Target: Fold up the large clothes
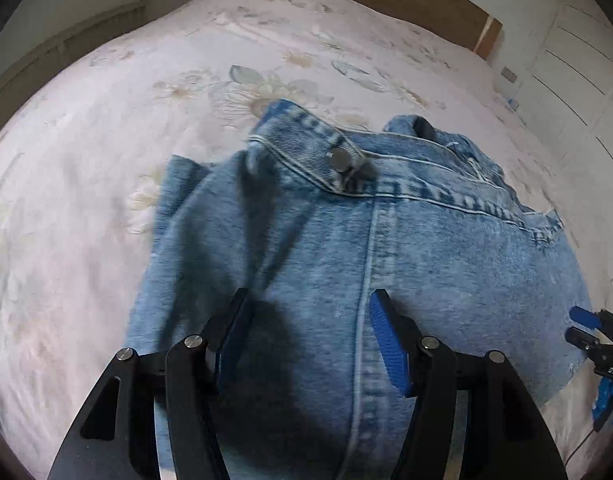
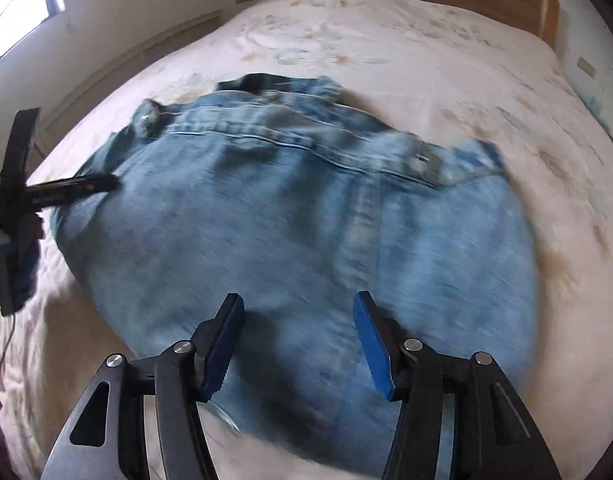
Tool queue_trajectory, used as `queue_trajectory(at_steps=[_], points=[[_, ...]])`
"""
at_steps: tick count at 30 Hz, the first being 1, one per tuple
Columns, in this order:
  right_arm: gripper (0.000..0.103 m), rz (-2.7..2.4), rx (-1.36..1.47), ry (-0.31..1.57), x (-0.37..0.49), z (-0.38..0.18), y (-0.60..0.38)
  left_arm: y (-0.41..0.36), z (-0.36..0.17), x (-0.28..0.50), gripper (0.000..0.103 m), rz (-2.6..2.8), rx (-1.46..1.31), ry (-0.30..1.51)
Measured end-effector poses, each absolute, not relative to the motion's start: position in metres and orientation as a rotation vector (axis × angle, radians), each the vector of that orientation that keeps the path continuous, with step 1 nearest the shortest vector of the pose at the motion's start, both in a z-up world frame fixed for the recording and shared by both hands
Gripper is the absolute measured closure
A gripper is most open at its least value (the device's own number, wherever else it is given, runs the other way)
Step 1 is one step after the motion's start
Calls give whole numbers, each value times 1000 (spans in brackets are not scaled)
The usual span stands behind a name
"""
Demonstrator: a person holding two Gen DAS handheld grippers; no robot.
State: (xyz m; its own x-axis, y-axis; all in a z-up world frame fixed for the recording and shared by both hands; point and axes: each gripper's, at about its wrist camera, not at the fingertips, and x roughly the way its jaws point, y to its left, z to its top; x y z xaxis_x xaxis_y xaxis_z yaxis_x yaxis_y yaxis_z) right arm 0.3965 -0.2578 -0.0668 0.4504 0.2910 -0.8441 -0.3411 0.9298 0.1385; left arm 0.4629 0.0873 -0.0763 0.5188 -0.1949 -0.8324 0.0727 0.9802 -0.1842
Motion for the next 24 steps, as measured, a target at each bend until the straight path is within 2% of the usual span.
queue_trajectory(at_steps=[5,9,13,18,24], points=[[44,294,41,1054,377,-66,-325,105,-53,449,47,-112,-113,983],[43,284,35,1016,372,-46,-329,87,-36,437,47,-139,-89,937],[43,342,25,984,375,-36,-304,65,-44,431,47,-170,-86,949],[42,347,28,1049,374,-65,-298,88,-82,428,46,-145,-174,1033],[41,244,7,1058,359,-61,-329,103,-53,409,46,-140,-254,971]])
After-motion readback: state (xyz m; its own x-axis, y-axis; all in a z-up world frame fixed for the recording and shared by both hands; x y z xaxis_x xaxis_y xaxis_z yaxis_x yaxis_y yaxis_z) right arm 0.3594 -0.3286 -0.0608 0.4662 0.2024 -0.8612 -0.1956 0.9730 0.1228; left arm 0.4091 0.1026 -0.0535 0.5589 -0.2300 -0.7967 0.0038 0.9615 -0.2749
